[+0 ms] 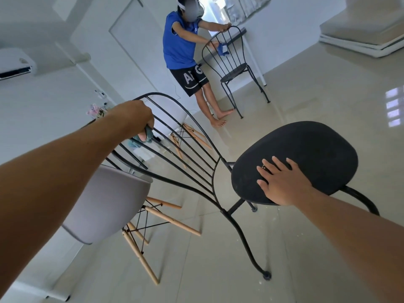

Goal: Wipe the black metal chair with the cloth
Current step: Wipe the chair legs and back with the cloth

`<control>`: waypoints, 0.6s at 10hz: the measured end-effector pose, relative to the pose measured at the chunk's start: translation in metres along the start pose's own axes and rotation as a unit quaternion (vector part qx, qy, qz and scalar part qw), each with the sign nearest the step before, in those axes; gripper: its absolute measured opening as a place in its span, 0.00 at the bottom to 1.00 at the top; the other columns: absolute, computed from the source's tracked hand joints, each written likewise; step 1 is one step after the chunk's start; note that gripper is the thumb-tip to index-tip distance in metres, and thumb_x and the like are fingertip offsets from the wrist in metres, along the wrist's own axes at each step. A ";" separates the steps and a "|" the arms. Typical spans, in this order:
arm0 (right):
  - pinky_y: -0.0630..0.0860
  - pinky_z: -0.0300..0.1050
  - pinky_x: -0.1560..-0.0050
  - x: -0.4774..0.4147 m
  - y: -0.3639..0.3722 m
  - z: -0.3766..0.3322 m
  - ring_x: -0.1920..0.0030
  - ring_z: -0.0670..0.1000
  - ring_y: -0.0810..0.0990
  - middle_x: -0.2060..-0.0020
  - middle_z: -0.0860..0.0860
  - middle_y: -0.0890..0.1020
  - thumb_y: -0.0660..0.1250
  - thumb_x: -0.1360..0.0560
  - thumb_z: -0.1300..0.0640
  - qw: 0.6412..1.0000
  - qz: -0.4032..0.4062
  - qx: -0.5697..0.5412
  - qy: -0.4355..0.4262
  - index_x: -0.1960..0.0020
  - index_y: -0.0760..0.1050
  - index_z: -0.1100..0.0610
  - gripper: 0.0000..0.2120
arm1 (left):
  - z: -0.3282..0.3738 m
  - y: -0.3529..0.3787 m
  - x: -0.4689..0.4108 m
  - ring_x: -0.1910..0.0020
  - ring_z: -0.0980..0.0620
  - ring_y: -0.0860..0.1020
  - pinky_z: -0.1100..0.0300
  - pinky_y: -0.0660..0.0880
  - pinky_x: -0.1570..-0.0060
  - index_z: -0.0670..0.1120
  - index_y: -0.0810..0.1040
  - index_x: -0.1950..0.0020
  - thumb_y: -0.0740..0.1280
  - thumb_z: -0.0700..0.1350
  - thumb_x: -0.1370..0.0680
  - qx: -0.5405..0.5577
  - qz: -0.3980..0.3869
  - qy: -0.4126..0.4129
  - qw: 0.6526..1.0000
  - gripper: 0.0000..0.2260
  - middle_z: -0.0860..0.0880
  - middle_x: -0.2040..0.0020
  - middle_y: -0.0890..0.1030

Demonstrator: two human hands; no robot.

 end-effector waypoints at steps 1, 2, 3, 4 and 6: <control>0.43 0.65 0.16 0.000 -0.001 -0.001 0.13 0.55 0.41 0.12 0.48 0.45 0.38 0.13 0.38 1.000 -0.002 -0.001 0.000 0.12 0.44 0.45 0.31 | 0.011 0.007 -0.008 0.43 0.46 0.81 0.59 0.72 0.52 0.52 0.85 0.36 0.81 0.43 0.28 -0.019 -0.014 0.007 1.000 0.21 0.48 0.44 0.85; 0.42 0.65 0.16 0.001 0.000 -0.001 0.13 0.56 0.41 0.12 0.48 0.44 0.38 0.13 0.38 1.000 -0.008 0.001 0.000 0.12 0.44 0.46 0.31 | 0.027 0.016 -0.014 0.45 0.45 0.82 0.55 0.78 0.50 0.53 0.86 0.38 0.82 0.43 0.30 -0.016 -0.026 0.018 0.999 0.21 0.49 0.49 0.84; 0.42 0.65 0.16 0.000 0.000 -0.001 0.13 0.56 0.40 0.12 0.48 0.44 0.38 0.13 0.38 1.000 -0.012 0.002 0.000 0.12 0.44 0.46 0.31 | 0.054 0.026 -0.019 0.46 0.47 0.83 0.56 0.77 0.51 0.53 0.87 0.39 0.82 0.46 0.30 -0.022 -0.033 0.047 0.998 0.20 0.50 0.50 0.87; 0.42 0.65 0.16 -0.001 0.000 -0.001 0.13 0.56 0.40 0.12 0.49 0.43 0.38 0.13 0.38 1.000 -0.014 0.004 -0.001 0.12 0.44 0.46 0.31 | 0.087 0.036 -0.024 0.46 0.47 0.83 0.56 0.77 0.48 0.51 0.87 0.40 0.82 0.47 0.29 -0.008 -0.047 0.079 0.996 0.18 0.50 0.49 0.87; 0.41 0.65 0.16 0.000 -0.001 -0.002 0.13 0.56 0.41 0.12 0.49 0.44 0.38 0.13 0.38 1.000 -0.014 0.007 -0.003 0.12 0.44 0.46 0.31 | 0.157 0.075 -0.033 0.49 0.44 0.84 0.51 0.81 0.43 0.42 0.86 0.45 0.79 0.42 0.27 0.017 -0.072 0.098 0.992 0.11 0.45 0.50 0.87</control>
Point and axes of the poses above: each hand's wrist, its own x-axis away from the middle knuckle, its own y-axis out of the palm, z = x × y, the point moved 9 cm from there along -x, towards the middle knuckle
